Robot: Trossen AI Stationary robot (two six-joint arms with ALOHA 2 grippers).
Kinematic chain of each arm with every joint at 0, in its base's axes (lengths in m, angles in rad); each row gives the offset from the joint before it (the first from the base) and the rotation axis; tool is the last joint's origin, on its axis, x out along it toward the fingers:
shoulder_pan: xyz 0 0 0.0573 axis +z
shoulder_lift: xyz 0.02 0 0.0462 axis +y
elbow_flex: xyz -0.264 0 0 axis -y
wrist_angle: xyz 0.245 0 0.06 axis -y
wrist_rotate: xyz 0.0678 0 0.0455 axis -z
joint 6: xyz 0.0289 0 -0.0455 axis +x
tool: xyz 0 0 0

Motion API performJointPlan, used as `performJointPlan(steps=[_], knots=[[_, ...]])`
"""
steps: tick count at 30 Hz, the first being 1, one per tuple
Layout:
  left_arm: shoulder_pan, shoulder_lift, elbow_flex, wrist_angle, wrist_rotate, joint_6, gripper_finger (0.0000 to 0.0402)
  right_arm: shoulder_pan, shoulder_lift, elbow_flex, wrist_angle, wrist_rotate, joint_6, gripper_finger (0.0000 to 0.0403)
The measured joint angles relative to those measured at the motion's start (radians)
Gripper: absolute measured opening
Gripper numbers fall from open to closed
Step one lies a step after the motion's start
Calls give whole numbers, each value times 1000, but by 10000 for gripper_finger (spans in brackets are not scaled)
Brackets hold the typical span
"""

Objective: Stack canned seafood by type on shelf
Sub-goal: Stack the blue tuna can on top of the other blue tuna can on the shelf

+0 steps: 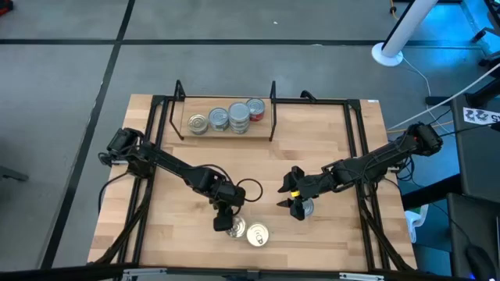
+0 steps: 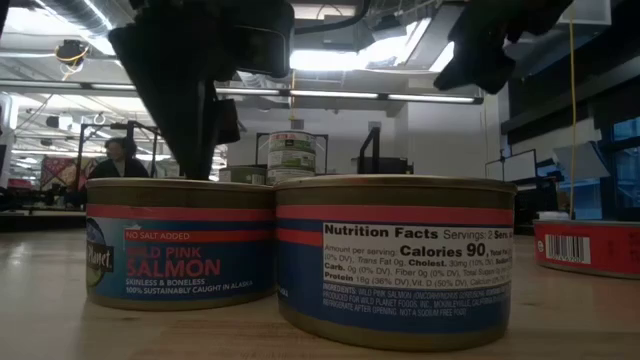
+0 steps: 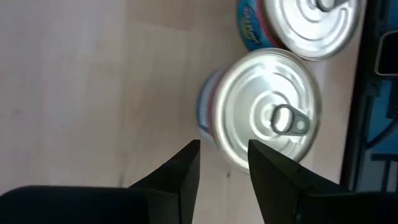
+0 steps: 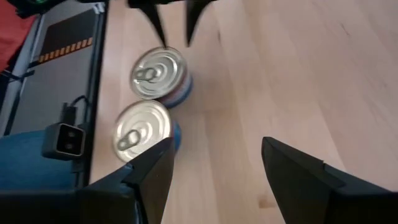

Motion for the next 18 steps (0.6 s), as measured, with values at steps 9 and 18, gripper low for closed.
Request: performJointPlan(steps=[9, 18], knots=[[-7, 17, 0, 41, 9, -29, 129, -13, 0, -18, 2, 24, 0, 241], [-7, 56, 0, 41, 8, -43, 129, -13, 0, -18, 3, 27, -1, 241]])
